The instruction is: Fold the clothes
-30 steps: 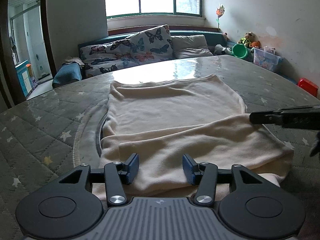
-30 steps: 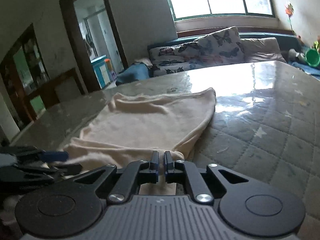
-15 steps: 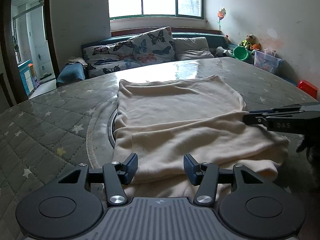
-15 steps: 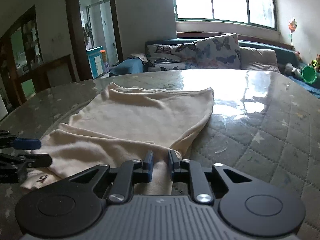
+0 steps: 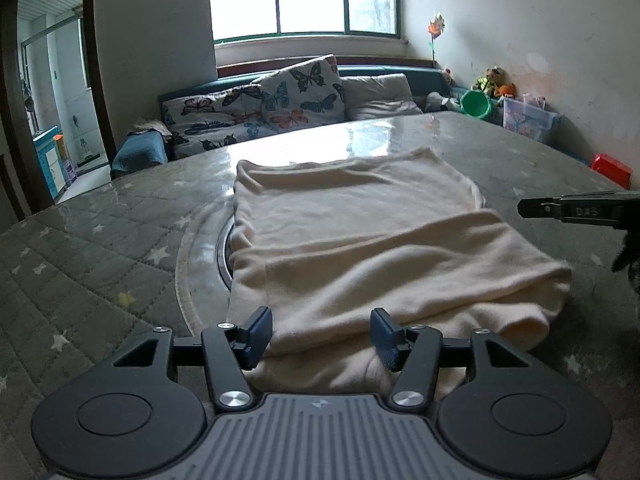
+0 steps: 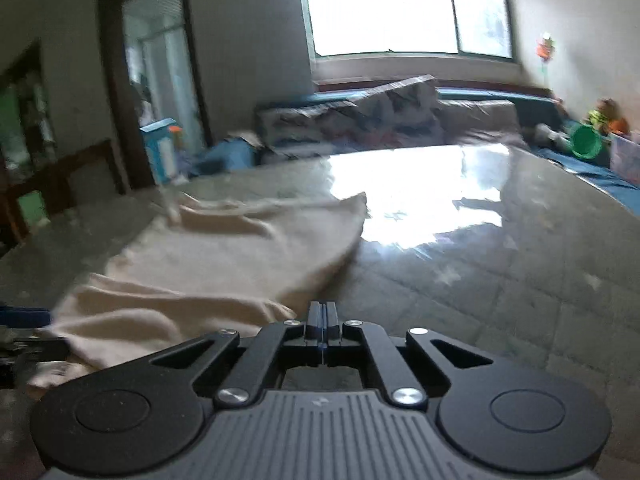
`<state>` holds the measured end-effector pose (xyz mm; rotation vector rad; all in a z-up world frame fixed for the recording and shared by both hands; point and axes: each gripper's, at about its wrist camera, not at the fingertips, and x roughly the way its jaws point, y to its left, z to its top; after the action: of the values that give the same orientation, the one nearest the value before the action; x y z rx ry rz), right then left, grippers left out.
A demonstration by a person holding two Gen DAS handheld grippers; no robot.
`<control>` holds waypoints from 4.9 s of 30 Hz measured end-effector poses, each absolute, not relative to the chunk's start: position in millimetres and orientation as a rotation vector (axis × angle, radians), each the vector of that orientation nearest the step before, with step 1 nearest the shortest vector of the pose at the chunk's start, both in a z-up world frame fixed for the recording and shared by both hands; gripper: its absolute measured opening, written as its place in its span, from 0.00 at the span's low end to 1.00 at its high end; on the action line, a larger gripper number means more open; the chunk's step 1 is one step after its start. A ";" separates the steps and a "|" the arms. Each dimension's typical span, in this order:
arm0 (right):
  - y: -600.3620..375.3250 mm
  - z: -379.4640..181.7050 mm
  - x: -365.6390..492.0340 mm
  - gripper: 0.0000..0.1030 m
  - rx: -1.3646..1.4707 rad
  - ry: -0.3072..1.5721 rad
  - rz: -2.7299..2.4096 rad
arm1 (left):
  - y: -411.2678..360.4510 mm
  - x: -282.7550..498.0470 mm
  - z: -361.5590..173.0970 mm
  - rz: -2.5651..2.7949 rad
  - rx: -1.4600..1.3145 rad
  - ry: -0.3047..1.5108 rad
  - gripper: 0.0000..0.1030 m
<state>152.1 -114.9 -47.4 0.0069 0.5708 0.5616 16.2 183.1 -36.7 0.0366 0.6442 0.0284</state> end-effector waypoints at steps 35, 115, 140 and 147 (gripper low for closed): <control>-89.9 -45.9 71.3 0.36 -0.468 0.555 0.938 | 169.3 -36.6 -41.3 -0.110 0.235 0.685 0.55; -83.9 -46.9 247.5 0.30 -0.177 0.714 0.756 | 155.7 97.6 -36.8 -0.182 0.396 0.577 0.34; -1.6 -42.4 272.1 0.31 -0.160 0.785 0.689 | 144.0 81.8 -51.2 -0.195 0.255 0.620 0.35; 19.5 -35.7 246.3 0.39 -0.238 0.767 0.845 | 146.4 79.0 -53.4 -0.195 0.241 0.609 0.37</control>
<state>246.3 19.5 -35.7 -0.2384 0.7666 0.8455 79.0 146.4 -53.4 0.2413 0.6092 -0.1949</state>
